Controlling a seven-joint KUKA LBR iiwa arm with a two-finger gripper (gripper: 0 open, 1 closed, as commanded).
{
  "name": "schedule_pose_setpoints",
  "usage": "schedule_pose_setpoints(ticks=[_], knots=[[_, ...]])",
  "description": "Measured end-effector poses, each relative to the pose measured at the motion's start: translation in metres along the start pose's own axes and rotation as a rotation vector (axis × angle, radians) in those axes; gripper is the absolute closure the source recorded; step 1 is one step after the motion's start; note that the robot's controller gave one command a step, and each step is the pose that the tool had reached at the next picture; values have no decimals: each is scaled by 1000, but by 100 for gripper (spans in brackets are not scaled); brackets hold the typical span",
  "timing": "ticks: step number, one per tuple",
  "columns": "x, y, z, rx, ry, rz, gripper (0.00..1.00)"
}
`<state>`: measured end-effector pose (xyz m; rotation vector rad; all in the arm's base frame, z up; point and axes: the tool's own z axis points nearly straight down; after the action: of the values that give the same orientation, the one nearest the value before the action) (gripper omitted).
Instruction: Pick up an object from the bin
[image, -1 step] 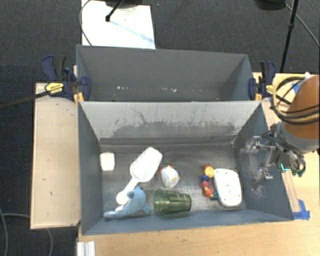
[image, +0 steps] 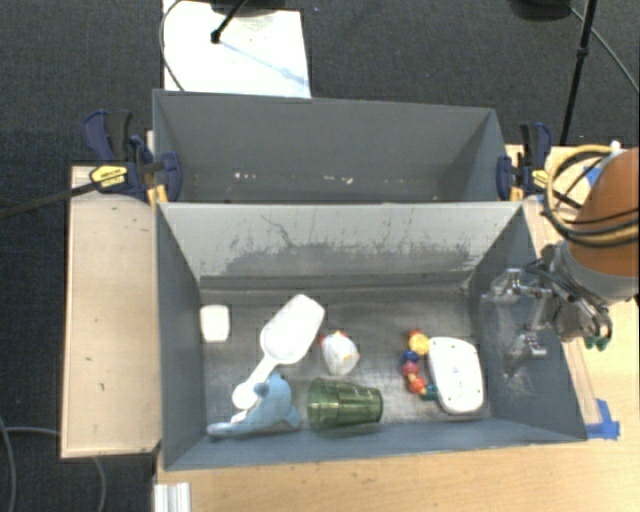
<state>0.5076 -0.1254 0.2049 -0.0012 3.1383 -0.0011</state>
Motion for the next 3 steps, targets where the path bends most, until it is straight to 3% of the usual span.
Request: schedule_pose_setpoints(ticks=[1,2,3], knots=[[10,21,62,1,-5,30,0],[21,33,95,-2,7,4,0],[30,61,84,-2,4,6,0]])
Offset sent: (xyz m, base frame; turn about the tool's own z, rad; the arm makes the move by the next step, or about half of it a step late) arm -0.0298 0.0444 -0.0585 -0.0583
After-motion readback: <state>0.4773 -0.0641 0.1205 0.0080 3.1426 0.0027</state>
